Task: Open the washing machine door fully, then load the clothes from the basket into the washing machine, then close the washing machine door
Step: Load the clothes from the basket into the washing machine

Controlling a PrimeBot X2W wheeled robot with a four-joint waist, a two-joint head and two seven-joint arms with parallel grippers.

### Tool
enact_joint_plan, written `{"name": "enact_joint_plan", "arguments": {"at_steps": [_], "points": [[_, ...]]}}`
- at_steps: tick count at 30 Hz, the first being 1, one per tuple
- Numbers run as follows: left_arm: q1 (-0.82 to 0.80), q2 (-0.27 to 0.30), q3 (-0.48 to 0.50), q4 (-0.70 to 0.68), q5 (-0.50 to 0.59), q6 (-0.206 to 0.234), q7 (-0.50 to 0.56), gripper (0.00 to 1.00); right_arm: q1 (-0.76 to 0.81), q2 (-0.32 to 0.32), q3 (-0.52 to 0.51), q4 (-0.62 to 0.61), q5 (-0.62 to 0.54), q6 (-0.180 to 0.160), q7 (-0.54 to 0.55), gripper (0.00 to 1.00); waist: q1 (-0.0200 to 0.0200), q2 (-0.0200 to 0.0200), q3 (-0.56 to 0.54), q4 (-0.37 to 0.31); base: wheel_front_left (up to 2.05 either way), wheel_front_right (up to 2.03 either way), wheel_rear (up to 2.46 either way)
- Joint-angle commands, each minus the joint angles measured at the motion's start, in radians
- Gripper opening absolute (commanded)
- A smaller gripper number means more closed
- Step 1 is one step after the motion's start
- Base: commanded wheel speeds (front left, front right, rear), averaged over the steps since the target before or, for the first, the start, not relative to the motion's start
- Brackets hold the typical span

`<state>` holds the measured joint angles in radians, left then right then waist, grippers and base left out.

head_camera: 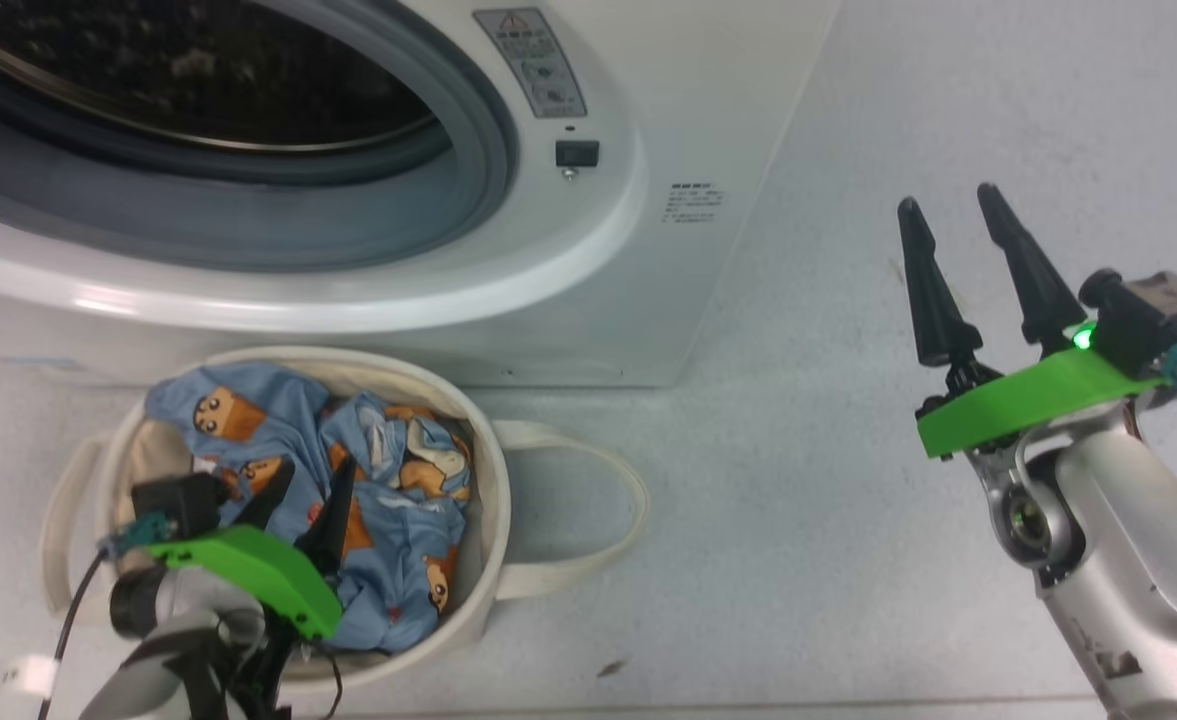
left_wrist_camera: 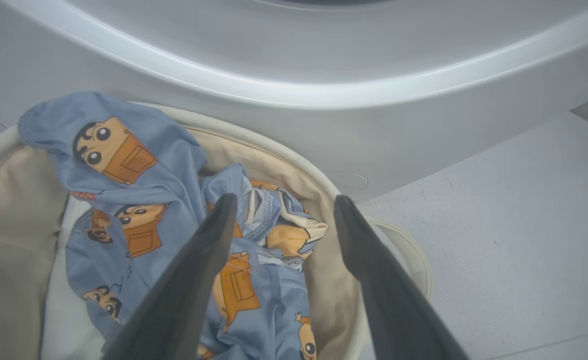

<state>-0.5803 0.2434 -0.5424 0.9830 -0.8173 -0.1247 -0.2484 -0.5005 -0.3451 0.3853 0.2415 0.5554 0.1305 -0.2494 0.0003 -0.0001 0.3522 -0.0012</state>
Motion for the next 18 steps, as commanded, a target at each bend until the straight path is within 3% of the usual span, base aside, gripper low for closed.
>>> {"name": "enact_joint_plan", "arguments": {"at_steps": [1,18], "points": [[-0.033,0.024,0.017,-0.003,-0.014,-0.006,-0.009,1.00,-0.011,-0.011,0.013,-0.035,-0.007,0.000,-0.012,1.00,-0.0003,0.0001,0.022,-0.005,0.00,0.00,0.00],[-0.156,0.048,-0.214,0.141,-0.140,-0.006,0.168,1.00,-0.044,0.001,-0.012,-0.082,-0.045,0.000,0.009,1.00,-0.0003,0.0001,0.131,-0.071,0.00,0.00,0.00]]}}
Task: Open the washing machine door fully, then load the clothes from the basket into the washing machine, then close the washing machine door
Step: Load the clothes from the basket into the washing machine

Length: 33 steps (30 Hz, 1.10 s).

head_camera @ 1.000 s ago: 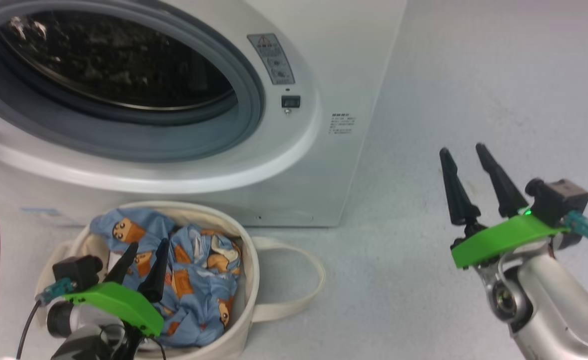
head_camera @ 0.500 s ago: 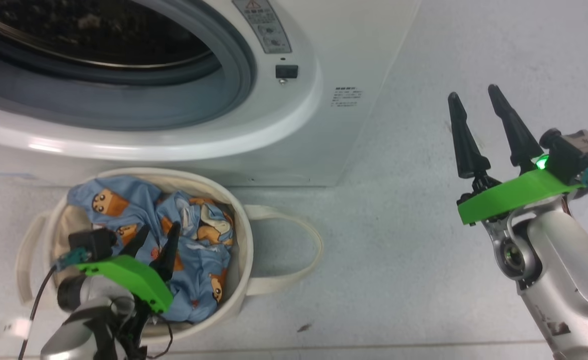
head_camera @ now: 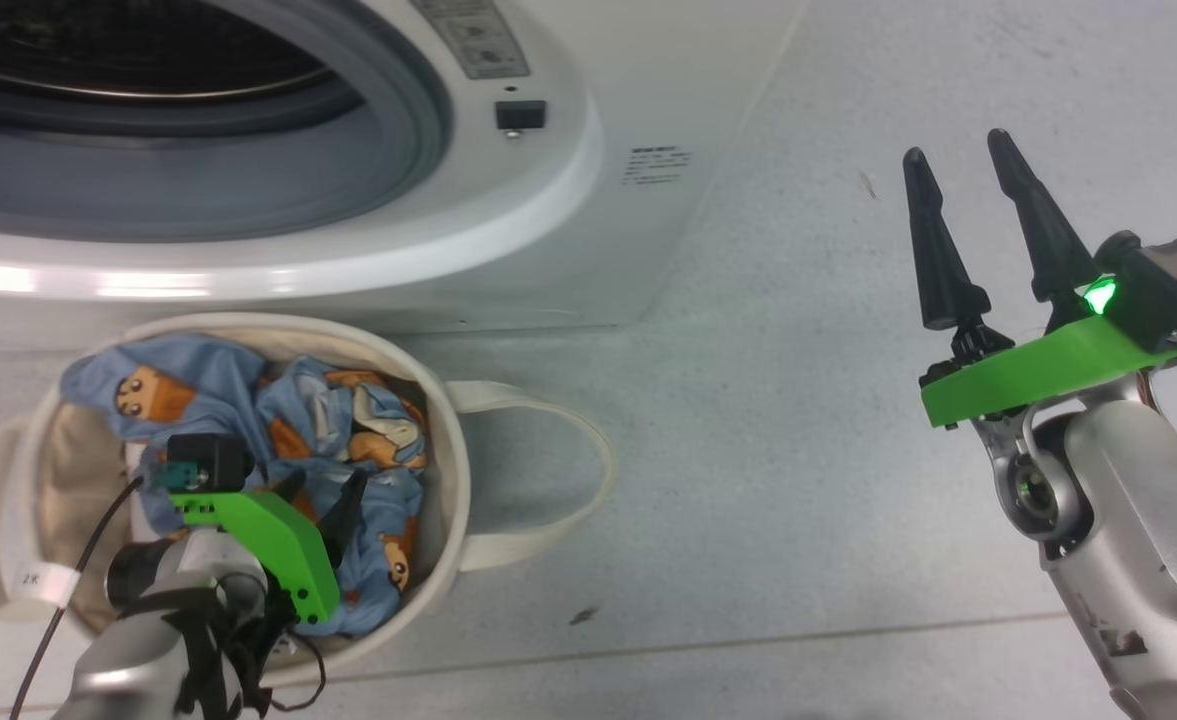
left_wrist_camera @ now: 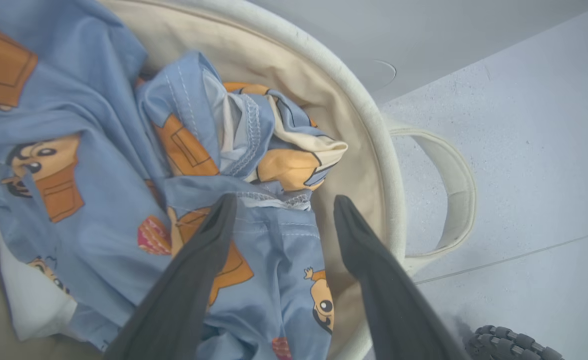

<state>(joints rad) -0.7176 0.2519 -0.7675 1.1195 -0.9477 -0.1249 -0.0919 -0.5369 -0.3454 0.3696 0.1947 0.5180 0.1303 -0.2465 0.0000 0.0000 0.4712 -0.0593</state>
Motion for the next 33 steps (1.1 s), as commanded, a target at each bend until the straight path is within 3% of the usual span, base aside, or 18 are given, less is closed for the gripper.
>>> {"name": "enact_joint_plan", "arguments": {"at_steps": [1,18,30,31,32,33], "points": [[-0.024,0.041,0.002,0.011,-0.014,-0.006,0.021,1.00,-0.008,0.003,0.003,-0.039,-0.010,0.000,0.009,1.00,0.0000,0.0000,0.019,-0.020,0.00,0.00,0.00],[-0.077,0.071,-0.039,0.104,-0.105,-0.006,0.095,1.00,0.014,0.015,-0.069,-0.140,-0.052,0.000,0.048,1.00,0.0000,0.0000,0.121,-0.105,0.00,0.00,0.00],[-0.101,0.068,-0.050,0.137,-0.146,-0.006,0.117,1.00,0.045,0.027,-0.110,-0.198,-0.074,0.000,0.076,1.00,0.0000,0.0000,0.159,-0.122,0.00,0.00,0.00],[-0.104,0.068,-0.051,0.138,-0.148,-0.006,0.119,0.94,0.046,0.028,-0.112,-0.200,-0.075,0.000,0.078,1.00,0.0000,0.0000,0.160,-0.122,0.00,0.00,0.00],[-0.106,0.067,-0.053,0.138,-0.150,-0.006,0.117,0.26,0.047,0.028,-0.113,-0.203,-0.076,0.000,0.080,1.00,0.0000,0.0000,0.161,-0.121,0.00,0.00,0.00],[-0.108,0.066,-0.053,0.138,-0.153,-0.006,0.117,0.00,0.048,0.029,-0.114,-0.205,-0.076,0.000,0.082,1.00,0.0000,0.0000,0.161,-0.120,0.00,0.00,0.00]]}}
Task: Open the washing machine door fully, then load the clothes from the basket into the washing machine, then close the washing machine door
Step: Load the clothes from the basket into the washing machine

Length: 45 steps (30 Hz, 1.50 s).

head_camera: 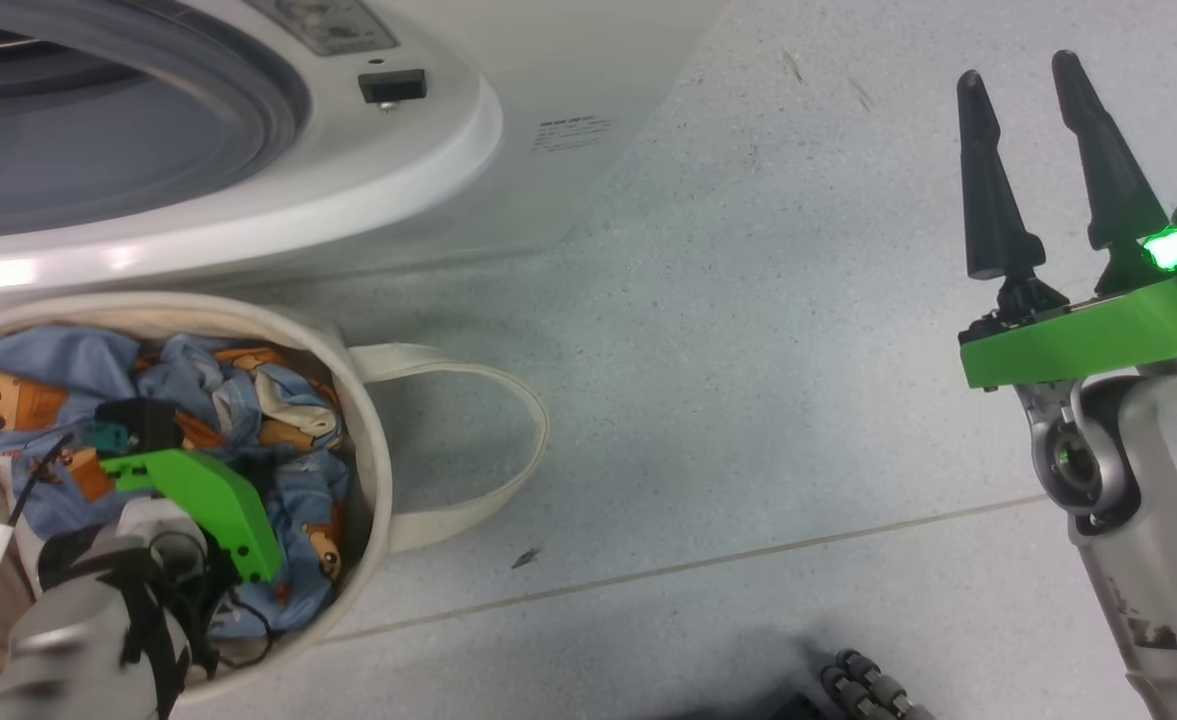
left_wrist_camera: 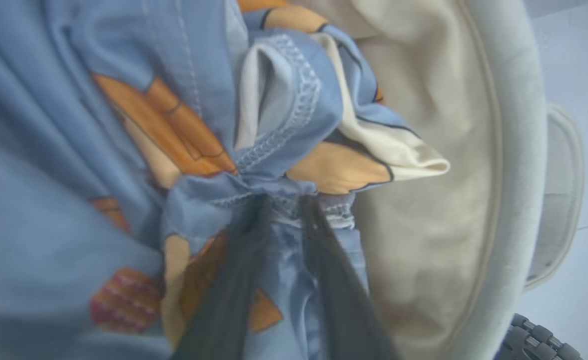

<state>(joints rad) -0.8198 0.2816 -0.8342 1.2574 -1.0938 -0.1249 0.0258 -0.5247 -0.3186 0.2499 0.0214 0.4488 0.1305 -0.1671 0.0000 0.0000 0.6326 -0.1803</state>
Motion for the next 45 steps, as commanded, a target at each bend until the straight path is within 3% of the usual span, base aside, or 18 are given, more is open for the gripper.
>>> {"name": "enact_joint_plan", "arguments": {"at_steps": [1,17,26,34,37,45], "points": [[-0.007,0.036,0.011,-0.002,-0.009,-0.006,-0.002,0.00,0.035,0.002,0.004,-0.033,-0.007,0.000,0.003,1.00,0.0000,0.0000,0.000,0.002,0.00,0.00,0.00],[0.057,0.015,-0.021,-0.089,-0.071,-0.006,-0.098,0.00,0.026,0.015,0.045,0.065,0.039,0.000,-0.049,1.00,0.0000,0.0000,-0.124,0.053,0.00,0.00,0.00],[0.145,0.021,-0.060,-0.171,-0.109,-0.006,-0.231,0.00,0.060,0.009,0.093,0.178,0.113,0.000,-0.088,1.00,0.0000,0.0000,-0.296,0.107,0.00,0.00,0.00],[0.203,0.036,-0.067,-0.242,-0.116,-0.006,-0.284,0.00,0.128,-0.004,0.100,0.225,0.166,0.000,-0.094,1.00,0.0000,0.0000,-0.429,0.155,0.00,0.00,0.00],[0.211,0.053,-0.025,-0.283,-0.093,-0.006,-0.287,0.00,0.155,-0.007,0.096,0.225,0.179,0.000,-0.094,1.00,0.0000,0.0000,-0.469,0.171,0.00,0.00,0.00],[0.306,0.069,0.174,-0.428,0.096,-0.006,-0.287,0.00,0.229,-0.007,0.084,0.226,0.206,0.000,-0.094,1.00,0.0000,0.0000,-0.565,0.205,0.00,0.00,0.00]]}}
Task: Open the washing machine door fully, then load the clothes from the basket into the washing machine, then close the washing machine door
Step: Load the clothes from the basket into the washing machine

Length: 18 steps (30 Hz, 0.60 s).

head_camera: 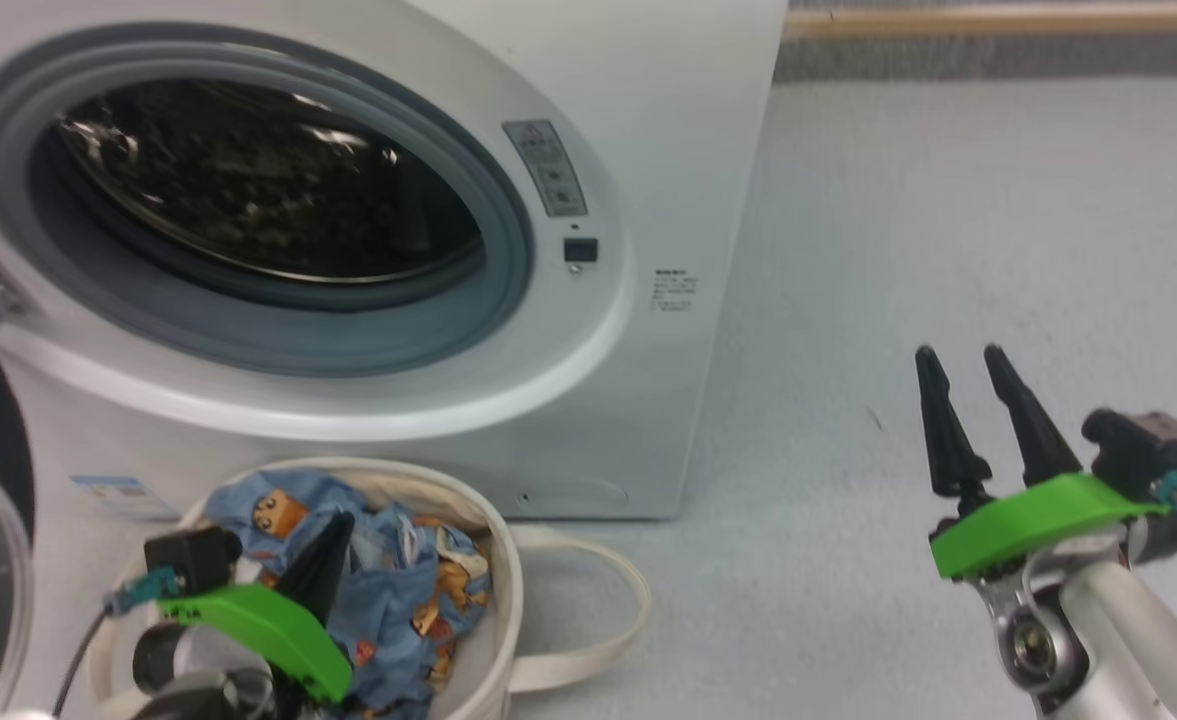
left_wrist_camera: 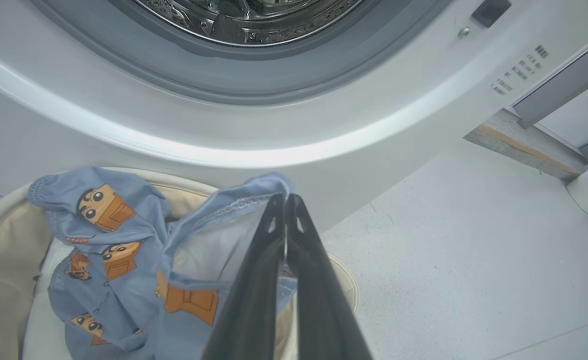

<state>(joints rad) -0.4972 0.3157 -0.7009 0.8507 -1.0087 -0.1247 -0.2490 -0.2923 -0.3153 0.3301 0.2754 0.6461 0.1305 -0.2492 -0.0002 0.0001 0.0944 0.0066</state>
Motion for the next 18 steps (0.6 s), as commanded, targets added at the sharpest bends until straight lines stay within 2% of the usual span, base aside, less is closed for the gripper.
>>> {"name": "enact_joint_plan", "arguments": {"at_steps": [1,8,18], "points": [[-0.005,0.032,0.062,-0.042,0.037,-0.006,-0.013,0.00,0.006,-0.011,0.001,-0.028,0.012,0.000,-0.012,1.00,0.0002,-0.0001,-0.037,0.023,0.00,0.00,0.00],[0.055,0.011,0.180,-0.191,0.168,-0.006,-0.013,0.00,0.058,-0.005,-0.002,-0.027,0.030,0.000,-0.012,1.00,0.0002,-0.0001,-0.096,0.052,0.00,0.00,0.00],[0.095,0.004,0.271,-0.382,0.239,0.002,-0.013,0.00,0.087,-0.001,-0.023,-0.038,0.039,0.000,-0.013,1.00,0.0002,-0.0001,-0.122,0.072,0.00,0.00,0.00]]}}
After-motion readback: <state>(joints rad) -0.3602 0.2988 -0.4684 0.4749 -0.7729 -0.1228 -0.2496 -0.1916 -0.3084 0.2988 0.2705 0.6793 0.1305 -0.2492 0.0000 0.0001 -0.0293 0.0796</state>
